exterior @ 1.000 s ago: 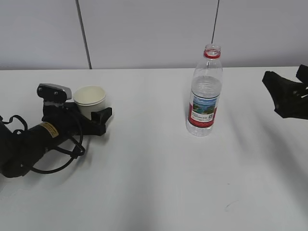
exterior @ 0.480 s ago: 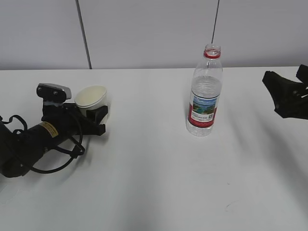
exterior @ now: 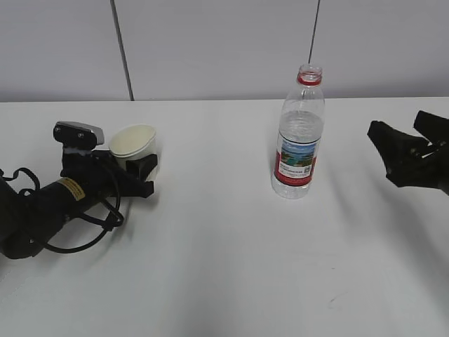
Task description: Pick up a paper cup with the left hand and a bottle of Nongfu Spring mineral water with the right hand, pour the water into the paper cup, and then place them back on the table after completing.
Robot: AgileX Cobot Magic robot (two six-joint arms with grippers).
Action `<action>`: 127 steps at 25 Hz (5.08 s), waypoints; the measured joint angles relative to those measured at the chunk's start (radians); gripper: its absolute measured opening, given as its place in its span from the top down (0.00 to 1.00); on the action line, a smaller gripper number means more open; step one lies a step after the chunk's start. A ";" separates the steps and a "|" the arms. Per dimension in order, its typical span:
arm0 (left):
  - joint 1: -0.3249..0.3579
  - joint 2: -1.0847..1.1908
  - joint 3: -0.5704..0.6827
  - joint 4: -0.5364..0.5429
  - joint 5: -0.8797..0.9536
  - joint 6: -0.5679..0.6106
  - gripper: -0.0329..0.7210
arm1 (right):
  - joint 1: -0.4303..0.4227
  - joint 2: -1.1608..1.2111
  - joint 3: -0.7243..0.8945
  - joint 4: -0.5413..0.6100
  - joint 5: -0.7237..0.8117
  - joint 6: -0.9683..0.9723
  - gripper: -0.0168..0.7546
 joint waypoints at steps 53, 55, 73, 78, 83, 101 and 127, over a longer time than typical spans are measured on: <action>0.000 0.000 0.000 0.003 -0.002 -0.001 0.47 | 0.094 0.530 -0.441 -0.308 -0.028 0.231 0.21; 0.000 0.000 0.000 0.004 -0.002 -0.001 0.47 | 0.094 0.542 -0.460 -0.308 -0.028 0.233 0.21; 0.000 0.000 0.000 0.004 -0.002 -0.001 0.47 | 0.134 0.608 -0.560 -0.270 0.041 0.244 0.10; 0.000 0.000 0.000 0.004 -0.002 -0.001 0.47 | 0.140 0.610 -0.586 -0.250 0.043 0.249 0.10; 0.000 0.000 0.000 0.004 -0.002 -0.001 0.47 | 0.140 0.615 -0.586 -0.225 0.036 0.251 0.10; 0.000 0.000 0.000 0.059 -0.004 -0.006 0.47 | 0.140 0.615 -0.588 -0.198 0.025 0.251 0.33; -0.141 0.000 -0.003 0.250 -0.008 -0.132 0.47 | 0.141 0.533 -0.592 -0.315 0.219 0.047 0.42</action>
